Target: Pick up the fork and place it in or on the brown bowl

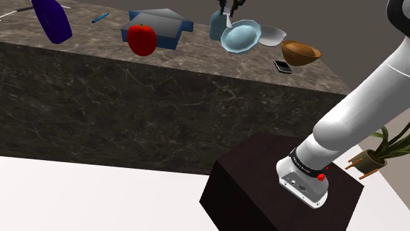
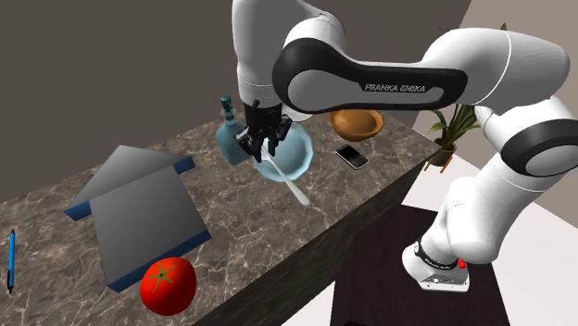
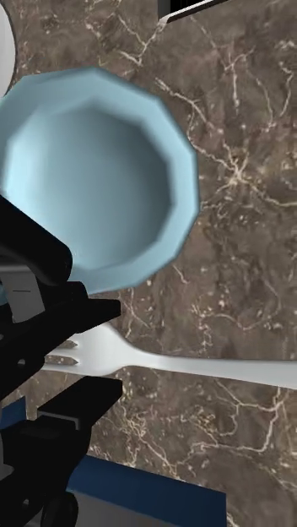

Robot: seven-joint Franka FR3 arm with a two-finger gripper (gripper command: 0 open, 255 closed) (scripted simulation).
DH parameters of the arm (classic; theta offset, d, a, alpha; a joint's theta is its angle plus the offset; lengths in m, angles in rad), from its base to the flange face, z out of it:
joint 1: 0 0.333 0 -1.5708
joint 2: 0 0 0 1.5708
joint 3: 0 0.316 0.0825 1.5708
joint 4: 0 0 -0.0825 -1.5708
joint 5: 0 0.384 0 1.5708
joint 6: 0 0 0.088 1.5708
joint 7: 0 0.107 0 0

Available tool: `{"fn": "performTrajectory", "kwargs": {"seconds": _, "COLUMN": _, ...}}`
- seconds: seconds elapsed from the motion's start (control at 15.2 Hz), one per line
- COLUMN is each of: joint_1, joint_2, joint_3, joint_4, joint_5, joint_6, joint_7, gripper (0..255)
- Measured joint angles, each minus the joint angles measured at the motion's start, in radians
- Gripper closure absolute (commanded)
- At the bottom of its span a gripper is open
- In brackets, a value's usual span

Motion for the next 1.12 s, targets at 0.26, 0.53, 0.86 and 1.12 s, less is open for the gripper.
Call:
{"fn": "performTrajectory", "kwargs": {"seconds": 0.26, "joint_1": -0.035, "joint_2": -0.082, "joint_3": -0.041, "joint_4": -0.079, "joint_5": 0.023, "joint_6": 0.001, "joint_7": -0.075, "gripper": 255}}
{"fn": "performTrajectory", "kwargs": {"seconds": 0.53, "joint_1": -0.073, "joint_2": -0.156, "joint_3": -0.095, "joint_4": -0.158, "joint_5": 0.036, "joint_6": 0.009, "joint_7": -0.167, "gripper": 255}}
{"fn": "performTrajectory", "kwargs": {"seconds": 0.86, "joint_1": -0.118, "joint_2": -0.252, "joint_3": -0.177, "joint_4": -0.265, "joint_5": 0.04, "joint_6": 0.021, "joint_7": -0.294, "gripper": 255}}
{"fn": "performTrajectory", "kwargs": {"seconds": 1.12, "joint_1": -0.151, "joint_2": -0.307, "joint_3": -0.242, "joint_4": -0.318, "joint_5": 0.032, "joint_6": 0.02, "joint_7": -0.392, "gripper": 255}}
